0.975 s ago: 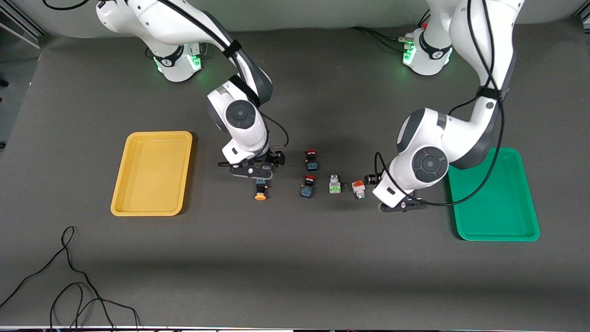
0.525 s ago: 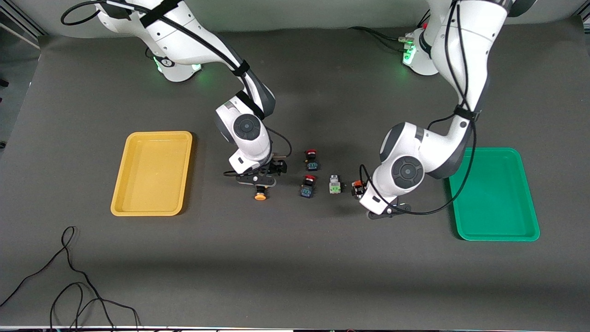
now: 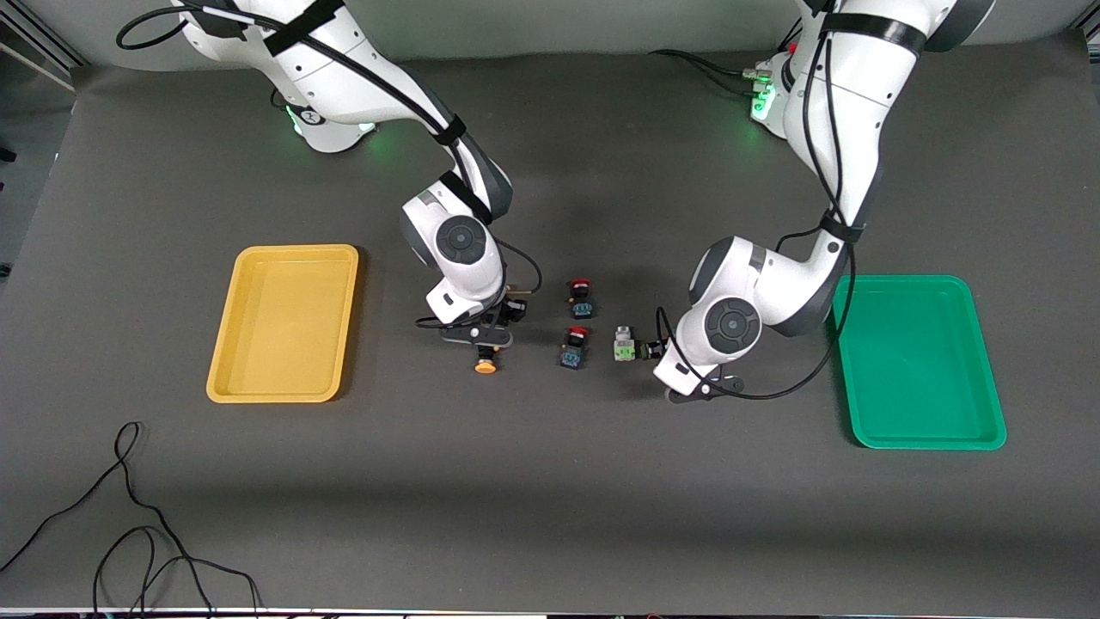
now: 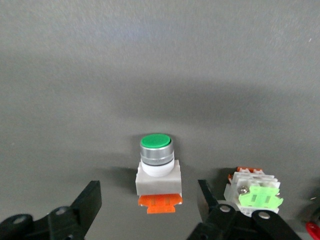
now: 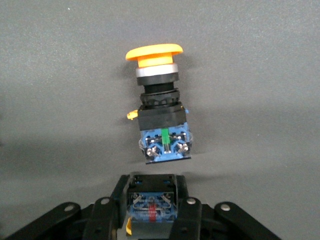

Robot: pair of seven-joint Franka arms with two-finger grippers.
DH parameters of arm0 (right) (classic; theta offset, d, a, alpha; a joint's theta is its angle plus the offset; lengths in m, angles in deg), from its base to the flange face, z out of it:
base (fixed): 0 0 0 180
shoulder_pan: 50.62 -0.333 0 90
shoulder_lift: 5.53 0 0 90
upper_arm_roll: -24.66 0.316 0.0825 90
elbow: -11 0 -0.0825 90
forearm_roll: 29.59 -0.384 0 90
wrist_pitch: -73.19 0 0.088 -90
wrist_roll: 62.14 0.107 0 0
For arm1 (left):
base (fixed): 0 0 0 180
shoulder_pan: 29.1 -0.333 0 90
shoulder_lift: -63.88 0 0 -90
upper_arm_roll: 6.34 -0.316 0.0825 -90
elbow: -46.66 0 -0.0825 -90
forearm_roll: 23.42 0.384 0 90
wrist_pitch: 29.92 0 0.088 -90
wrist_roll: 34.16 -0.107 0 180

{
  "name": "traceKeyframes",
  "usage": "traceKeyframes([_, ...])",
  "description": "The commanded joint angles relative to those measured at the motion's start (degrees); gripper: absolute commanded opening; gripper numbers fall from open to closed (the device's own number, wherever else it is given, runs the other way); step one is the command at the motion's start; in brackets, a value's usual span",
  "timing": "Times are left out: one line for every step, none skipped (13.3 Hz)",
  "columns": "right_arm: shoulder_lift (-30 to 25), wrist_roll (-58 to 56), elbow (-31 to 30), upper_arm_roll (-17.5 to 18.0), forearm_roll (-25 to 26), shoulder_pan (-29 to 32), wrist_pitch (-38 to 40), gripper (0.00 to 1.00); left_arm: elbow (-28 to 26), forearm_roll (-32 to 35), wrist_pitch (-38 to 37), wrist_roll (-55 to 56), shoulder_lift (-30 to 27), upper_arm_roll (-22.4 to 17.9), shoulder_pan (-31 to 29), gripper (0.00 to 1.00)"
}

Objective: Place green and yellow buttons in trays
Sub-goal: 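Grasp the yellow button with the right gripper while the left gripper grasps the green button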

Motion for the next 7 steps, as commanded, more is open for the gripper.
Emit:
traceKeyframes([-2.6,-1.3,0.2,-0.1,1.2,0.5,1.3,0.32,-1.1,-0.4,1.9,0.9,0.2,-0.4,1.7,0.77])
traceKeyframes([-3.8,-2.5,1.8,-0.3,0.8,1.1,5.2,0.31,-1.1,-0.3,2.4,0.9,0.6,-0.4,1.8,0.59])
traceKeyframes([-5.4,-3.7,4.7,-0.2,0.4,2.8,11.7,0.31,-1.1,-0.3,3.0,0.7,0.8,-0.4,1.8,0.22])
traceKeyframes([-6.8,-3.8,7.7,-0.2,-0.5,4.0,17.9,0.31,-1.1,-0.3,3.1,0.8,0.8,-0.4,1.8,0.0])
traceKeyframes([-8.8,-4.5,11.1,-0.4,-2.7,4.4,24.0,0.31,-1.1,-0.3,2.9,0.8,0.6,-0.4,1.8,0.0])
traceKeyframes([-9.9,-6.2,14.7,-0.5,-4.3,5.5,30.0,0.31,-1.0,-0.3,2.6,0.8,0.4,-0.4,1.7,0.0])
traceKeyframes([-11.0,-7.0,18.0,-0.5,-4.9,7.1,35.9,0.31,-0.9,-0.3,1.9,0.9,-0.2,-0.4,1.7,0.0])
